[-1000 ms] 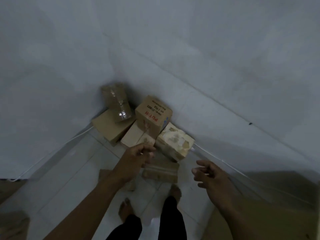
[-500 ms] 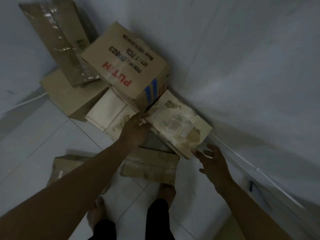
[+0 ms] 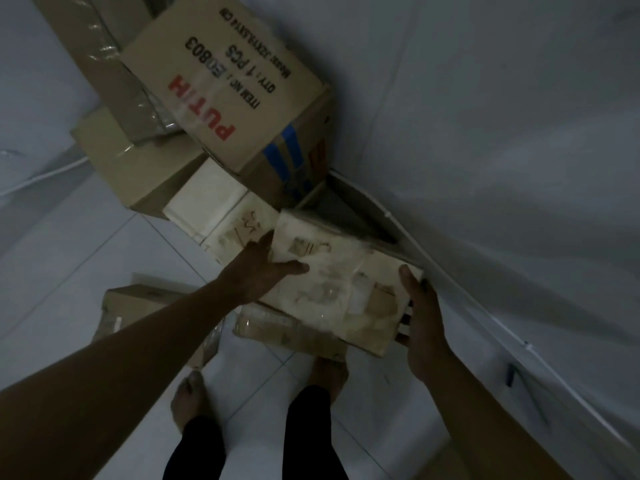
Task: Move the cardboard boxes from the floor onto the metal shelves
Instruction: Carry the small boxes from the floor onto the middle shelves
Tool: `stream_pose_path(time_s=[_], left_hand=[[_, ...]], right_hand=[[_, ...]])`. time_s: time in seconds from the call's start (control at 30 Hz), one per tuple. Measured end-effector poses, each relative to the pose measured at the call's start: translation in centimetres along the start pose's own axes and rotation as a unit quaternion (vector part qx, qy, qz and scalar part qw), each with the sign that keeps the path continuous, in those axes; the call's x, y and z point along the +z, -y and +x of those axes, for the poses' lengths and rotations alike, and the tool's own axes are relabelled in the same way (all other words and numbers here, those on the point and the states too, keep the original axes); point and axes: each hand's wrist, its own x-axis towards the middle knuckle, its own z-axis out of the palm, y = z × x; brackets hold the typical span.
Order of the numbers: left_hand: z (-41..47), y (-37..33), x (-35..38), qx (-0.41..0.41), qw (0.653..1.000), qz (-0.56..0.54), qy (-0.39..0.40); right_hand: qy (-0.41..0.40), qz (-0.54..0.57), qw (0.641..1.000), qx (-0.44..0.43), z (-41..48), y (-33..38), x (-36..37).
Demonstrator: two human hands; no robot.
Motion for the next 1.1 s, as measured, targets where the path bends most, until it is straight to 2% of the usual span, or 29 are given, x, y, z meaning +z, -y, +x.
stream_pose_path(time_s=[0.1, 0.2, 0.37, 0.57, 0.7, 0.8, 0.97, 1.1], left_hand=[[-4.8, 0.7, -0.3, 0.014, 0.998, -0.045, 0.028], [-11.1, 0.1, -0.6, 0.024, 0.987, -0.161, -0.003], [-23.2, -1.7, -0.6, -0.07, 0.941, -0.326, -0.064], [-36.6, 0.4, -2.3, -0.069, 0.886, -0.434, -0.146], [-46.1, 4.4, -5.5, 0.001, 0.859, -0.469, -0.204], [-53.4, 8.4, -8.3, 0.043, 0.824, -0.505, -0.252], [-65.2, 16.7, -11.4, 0.099, 0.744, -0.554, -0.361], [-74.6, 23.4, -12.1, 0.142, 0.662, -0.589, -0.441]], right_hand=[[0.015, -0.025, 1.0, 0.009, -1.9, 1.2, -1.3], [0.046, -0.039, 0.998, -0.015, -5.1, 2.0, -2.6], [0.068, -0.073, 0.993, -0.066, -13.6, 3.8, -4.2], [0.091, -0.167, 0.968, -0.164, -25.3, 6.2, -1.2], [0.167, -0.24, 0.931, -0.217, -34.7, 6.0, 3.8], [0.241, -0.275, 0.894, -0.26, -43.0, 3.8, 8.2], [0.351, -0.303, 0.83, -0.311, -55.0, -2.8, 14.6], [0.427, -0.308, 0.787, -0.322, -63.7, -10.0, 18.7]])
